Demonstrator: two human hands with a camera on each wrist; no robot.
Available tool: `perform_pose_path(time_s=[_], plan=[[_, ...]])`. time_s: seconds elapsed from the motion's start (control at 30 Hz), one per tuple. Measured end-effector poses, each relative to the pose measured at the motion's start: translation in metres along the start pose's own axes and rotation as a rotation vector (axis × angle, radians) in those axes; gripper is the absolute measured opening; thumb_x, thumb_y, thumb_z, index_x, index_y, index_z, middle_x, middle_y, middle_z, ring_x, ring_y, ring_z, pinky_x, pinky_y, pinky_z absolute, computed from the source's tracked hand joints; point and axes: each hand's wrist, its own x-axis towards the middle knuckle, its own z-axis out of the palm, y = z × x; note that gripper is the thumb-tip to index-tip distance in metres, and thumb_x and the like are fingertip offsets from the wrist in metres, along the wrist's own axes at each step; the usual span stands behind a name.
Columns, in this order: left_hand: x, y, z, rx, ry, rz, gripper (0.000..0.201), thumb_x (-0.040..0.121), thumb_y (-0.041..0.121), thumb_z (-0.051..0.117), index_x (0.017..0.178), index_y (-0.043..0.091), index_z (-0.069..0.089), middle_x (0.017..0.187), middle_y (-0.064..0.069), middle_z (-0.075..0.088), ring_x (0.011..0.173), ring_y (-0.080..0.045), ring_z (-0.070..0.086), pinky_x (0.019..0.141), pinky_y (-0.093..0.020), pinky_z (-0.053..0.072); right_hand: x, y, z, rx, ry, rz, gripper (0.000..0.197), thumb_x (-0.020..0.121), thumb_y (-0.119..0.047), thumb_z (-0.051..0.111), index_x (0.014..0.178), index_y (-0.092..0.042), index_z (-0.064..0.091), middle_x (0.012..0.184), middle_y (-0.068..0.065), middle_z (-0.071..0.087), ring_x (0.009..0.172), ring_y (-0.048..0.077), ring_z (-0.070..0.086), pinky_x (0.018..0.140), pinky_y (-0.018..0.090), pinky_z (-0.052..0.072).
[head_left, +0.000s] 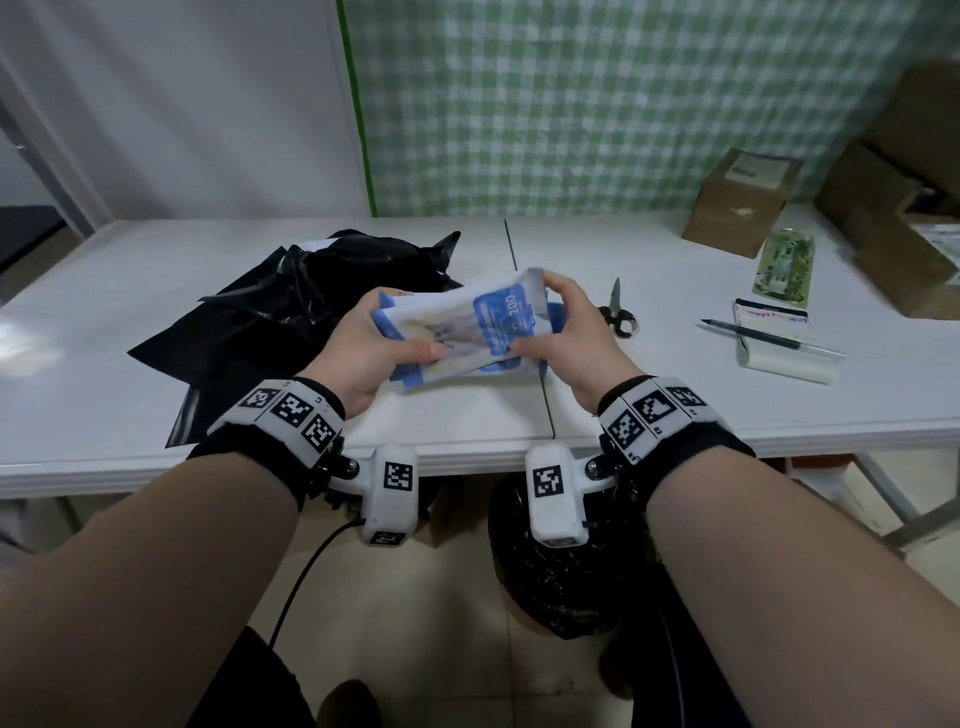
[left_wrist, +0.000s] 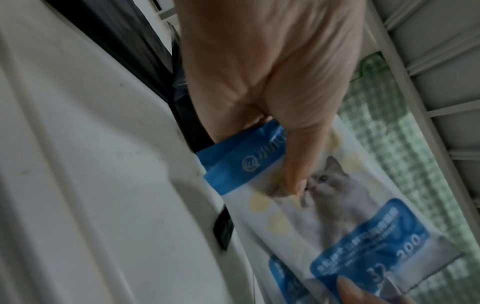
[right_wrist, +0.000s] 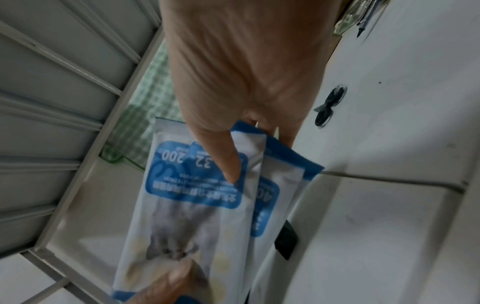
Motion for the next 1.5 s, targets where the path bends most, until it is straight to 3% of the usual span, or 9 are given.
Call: perform_pose_path(time_s=[0.1,0.33,0.47,0.63,0.77,0.97,1.1,1.3,1.5], plan=[[-0.001,-0.009,-0.001,0.05,0.006,-0.016,0.049,0.068,-0.017,0.07,0.09,0.02,0.047,0.09,-0.003,0.059,0.081,-0.02,0.062,0.069,-0.029,0.057,-0.001,0.005,0.003,0.001,-0.035,0.027,0.077,0.07,0.011,0.072,0.132,-0.026,0.044,0.111,0.01,0.055,0.093,0.023,0.062,0.09,0.04,0.054],[-0.003,-0.011,0.007,0.031,-0.075,-0.091,0.073,0.07,-0.019,0.067,0.124,0.021,0.037,0.106,0.0,0.055,0.09,-0.017,0.062,0.072,-0.028,0.058,0.006,0.008,0.014,-0.021,-0.058,0.019,0.071,0.069,0.004,0.076,0.126,-0.027,0.049,0.111,0.003,0.049,0.099,0.026,0.059,0.091,0.039,0.054],[-0.003,-0.016,0.002,-0.053,-0.027,-0.12,0.096,0.066,-0.021,0.069,0.139,0.027,0.029,0.118,0.002,0.051,0.098,-0.019,0.061,0.075,-0.034,0.059,0.006,0.012,0.013,-0.099,-0.081,-0.026,0.045,0.068,0.005,0.076,0.099,-0.025,0.062,0.1,0.001,0.06,0.094,0.024,0.061,0.09,0.043,0.054],[-0.008,-0.018,-0.006,0.059,-0.214,-0.202,0.052,0.072,-0.015,0.067,0.121,0.001,0.057,0.116,-0.017,0.066,0.109,-0.035,0.062,0.092,-0.045,0.052,0.01,0.007,0.009,-0.344,-0.112,-0.061,0.033,0.065,-0.004,0.08,0.089,-0.02,0.064,0.09,0.001,0.065,0.085,0.023,0.062,0.084,0.04,0.056],[-0.008,-0.016,-0.006,0.107,-0.185,-0.18,0.048,0.072,-0.013,0.07,0.116,0.002,0.061,0.111,-0.016,0.069,0.102,-0.031,0.066,0.091,-0.044,0.053,0.01,-0.002,0.013,-0.677,-0.097,-0.171,0.03,0.064,-0.015,0.082,0.082,-0.02,0.059,0.098,0.002,0.058,0.088,0.02,0.054,0.078,0.033,0.049],[-0.008,0.013,0.0,0.282,-0.152,-0.02,0.043,0.063,-0.011,0.077,0.103,0.002,0.066,0.1,-0.011,0.072,0.092,-0.025,0.069,0.081,-0.036,0.058,0.008,-0.021,0.023,-1.099,-0.141,-0.279,0.056,0.063,-0.034,0.08,0.114,-0.027,0.057,0.104,-0.003,0.064,0.1,0.021,0.056,0.104,0.043,0.034],[-0.008,0.045,0.006,0.477,-0.103,0.164,0.052,0.057,0.0,0.085,0.102,0.014,0.064,0.098,-0.008,0.07,0.086,-0.019,0.066,0.077,-0.033,0.058,0.009,-0.026,0.028,-0.845,-0.127,-0.185,0.048,0.061,-0.027,0.084,0.101,-0.02,0.057,0.095,-0.001,0.062,0.091,0.021,0.06,0.074,0.029,0.047],[-0.004,0.047,0.005,0.117,-0.032,0.133,0.089,0.067,-0.002,0.079,0.14,0.023,0.034,0.114,0.002,0.057,0.098,-0.009,0.063,0.08,-0.02,0.055,0.004,-0.006,0.021,-0.045,-0.091,0.006,0.045,0.064,0.0,0.082,0.1,-0.015,0.06,0.11,0.011,0.069,0.101,0.029,0.067,0.089,0.046,0.055],[-0.007,0.015,0.013,0.08,-0.275,-0.002,0.061,0.07,-0.017,0.068,0.126,0.004,0.053,0.115,-0.013,0.066,0.107,-0.026,0.064,0.093,-0.034,0.052,0.007,0.015,0.028,0.081,-0.187,0.046,0.079,0.051,-0.005,0.083,0.124,-0.007,0.052,0.114,0.014,0.068,0.104,0.027,0.067,0.089,0.043,0.055]])
